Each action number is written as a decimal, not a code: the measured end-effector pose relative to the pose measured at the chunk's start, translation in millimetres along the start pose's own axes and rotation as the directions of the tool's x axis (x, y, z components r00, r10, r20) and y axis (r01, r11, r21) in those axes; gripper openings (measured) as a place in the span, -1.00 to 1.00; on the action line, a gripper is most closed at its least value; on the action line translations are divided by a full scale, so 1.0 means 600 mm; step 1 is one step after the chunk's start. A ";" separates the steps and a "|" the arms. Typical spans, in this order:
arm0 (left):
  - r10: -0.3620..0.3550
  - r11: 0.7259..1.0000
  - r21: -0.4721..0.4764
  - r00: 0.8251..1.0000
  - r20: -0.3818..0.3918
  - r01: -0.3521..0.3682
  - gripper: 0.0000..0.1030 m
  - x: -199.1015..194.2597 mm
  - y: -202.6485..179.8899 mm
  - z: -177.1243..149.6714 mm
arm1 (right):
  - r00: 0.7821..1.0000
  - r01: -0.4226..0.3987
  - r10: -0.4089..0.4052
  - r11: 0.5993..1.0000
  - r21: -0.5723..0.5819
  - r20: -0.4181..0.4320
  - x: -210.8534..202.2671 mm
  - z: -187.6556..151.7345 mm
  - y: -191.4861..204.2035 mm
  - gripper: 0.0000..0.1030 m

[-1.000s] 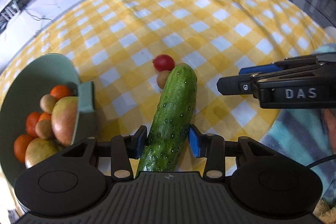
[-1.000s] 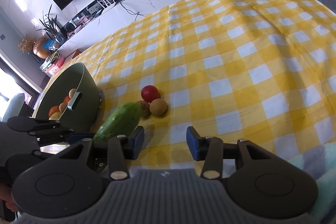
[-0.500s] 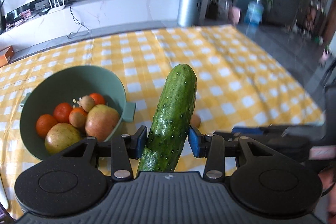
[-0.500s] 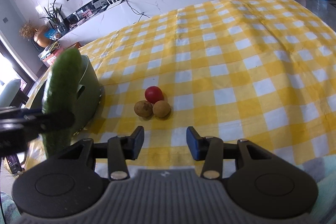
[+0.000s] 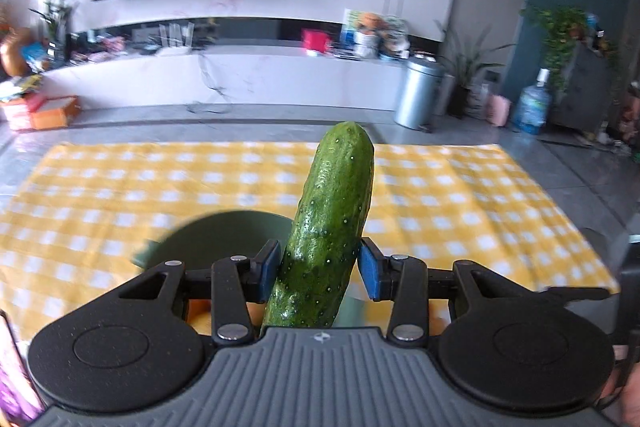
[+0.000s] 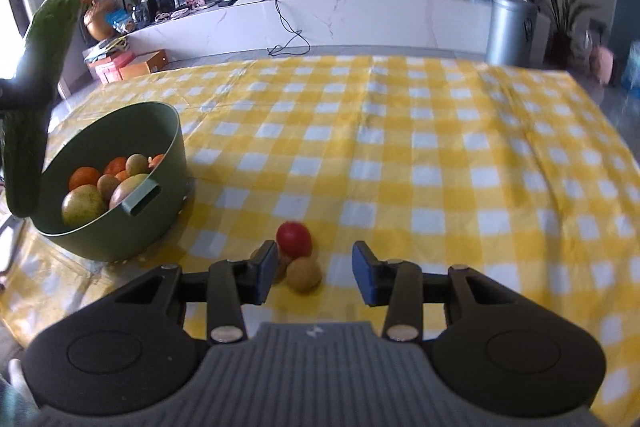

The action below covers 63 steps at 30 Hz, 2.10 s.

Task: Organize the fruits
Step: 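Lift the cucumber with the left gripper and carry it over the colander, then lower the cucumber into the colander and open the left gripper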

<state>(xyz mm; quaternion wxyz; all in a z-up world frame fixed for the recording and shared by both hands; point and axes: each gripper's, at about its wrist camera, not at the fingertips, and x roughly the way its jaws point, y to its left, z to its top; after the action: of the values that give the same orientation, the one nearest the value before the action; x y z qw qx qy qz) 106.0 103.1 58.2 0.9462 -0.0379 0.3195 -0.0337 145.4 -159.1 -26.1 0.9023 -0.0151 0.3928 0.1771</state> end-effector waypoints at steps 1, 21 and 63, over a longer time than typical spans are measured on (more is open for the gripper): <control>0.026 1.000 0.013 1.000 0.000 -0.026 -0.08 0.005 0.005 0.001 | 1.000 0.009 -0.009 1.000 -0.013 0.004 0.004 0.004 -0.002 -0.25; 0.263 0.908 0.349 0.964 -0.042 -0.232 -0.14 0.120 0.022 -0.056 | 0.998 0.029 -0.029 1.000 -0.010 -0.055 0.061 0.004 0.003 -0.25; 0.082 0.996 -0.018 0.994 -0.069 -0.083 0.03 0.072 0.115 -0.060 | 0.991 -0.130 0.130 0.991 -0.026 0.008 0.025 0.027 0.048 -0.60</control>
<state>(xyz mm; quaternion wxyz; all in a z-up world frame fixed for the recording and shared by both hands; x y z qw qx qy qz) 120.9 166.4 -2.9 0.9349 -0.0335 0.3533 0.0074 156.8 -124.6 -22.5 0.8906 -0.0003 0.3860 0.2405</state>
